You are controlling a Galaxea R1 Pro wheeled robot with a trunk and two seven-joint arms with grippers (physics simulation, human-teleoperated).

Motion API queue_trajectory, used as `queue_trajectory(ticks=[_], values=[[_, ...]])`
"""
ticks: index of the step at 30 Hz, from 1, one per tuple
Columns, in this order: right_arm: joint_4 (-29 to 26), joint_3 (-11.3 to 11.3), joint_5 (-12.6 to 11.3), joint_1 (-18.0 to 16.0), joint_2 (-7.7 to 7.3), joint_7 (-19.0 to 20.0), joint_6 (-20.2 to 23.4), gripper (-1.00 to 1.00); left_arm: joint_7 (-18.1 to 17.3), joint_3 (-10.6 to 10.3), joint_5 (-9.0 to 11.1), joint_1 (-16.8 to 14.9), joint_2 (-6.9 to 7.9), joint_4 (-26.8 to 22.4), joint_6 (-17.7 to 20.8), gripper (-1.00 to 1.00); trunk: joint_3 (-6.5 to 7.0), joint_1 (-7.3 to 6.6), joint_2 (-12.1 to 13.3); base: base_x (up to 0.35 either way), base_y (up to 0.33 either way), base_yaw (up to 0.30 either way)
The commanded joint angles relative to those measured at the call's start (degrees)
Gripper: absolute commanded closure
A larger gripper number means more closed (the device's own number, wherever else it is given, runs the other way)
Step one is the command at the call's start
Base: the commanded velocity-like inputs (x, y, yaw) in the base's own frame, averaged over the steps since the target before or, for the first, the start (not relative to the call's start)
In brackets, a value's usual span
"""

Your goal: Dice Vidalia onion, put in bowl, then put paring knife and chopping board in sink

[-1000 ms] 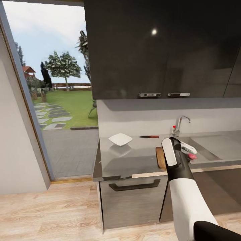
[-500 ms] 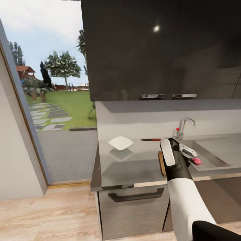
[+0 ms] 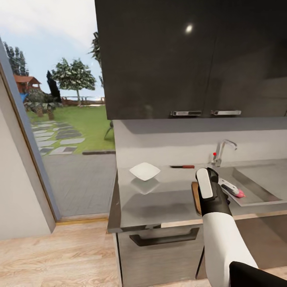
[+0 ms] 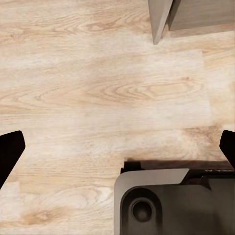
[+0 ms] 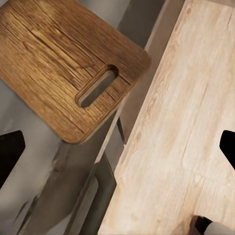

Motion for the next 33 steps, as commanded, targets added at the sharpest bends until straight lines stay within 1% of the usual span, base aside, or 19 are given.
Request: queue_trajectory(ticks=[1, 13, 26, 33], values=[[0.0, -0.1, -0.2, 0.0, 0.03, -0.3, 0.5, -1.00, 0.0, 0.0, 0.0, 0.0, 0.00, 0.0, -0.2, -1.00, -0.11, 0.03, 0.0, 0.086, 0.000, 0.000], [0.5, -0.2, -0.2, 0.1, 0.03, -0.3, 0.5, -1.00, 0.1, 0.0, 0.0, 0.0, 0.00, 0.0, -0.2, -1.00, -1.21, 0.03, 0.0, 0.042, -0.006, 0.000], [0.5, -0.2, -0.2, 0.1, 0.03, -0.3, 0.5, -1.00, 0.1, 0.0, -0.2, 0.0, 0.00, 0.0, -0.2, -1.00, -2.40, 0.03, 0.0, 0.159, -0.162, 0.000], [0.5, -0.2, -0.2, 0.1, 0.03, -0.2, 0.5, -1.00, 0.1, 0.0, -0.3, 0.0, 0.00, 0.0, -0.2, -1.00, -3.04, 0.03, 0.0, 0.022, -0.036, 0.000]])
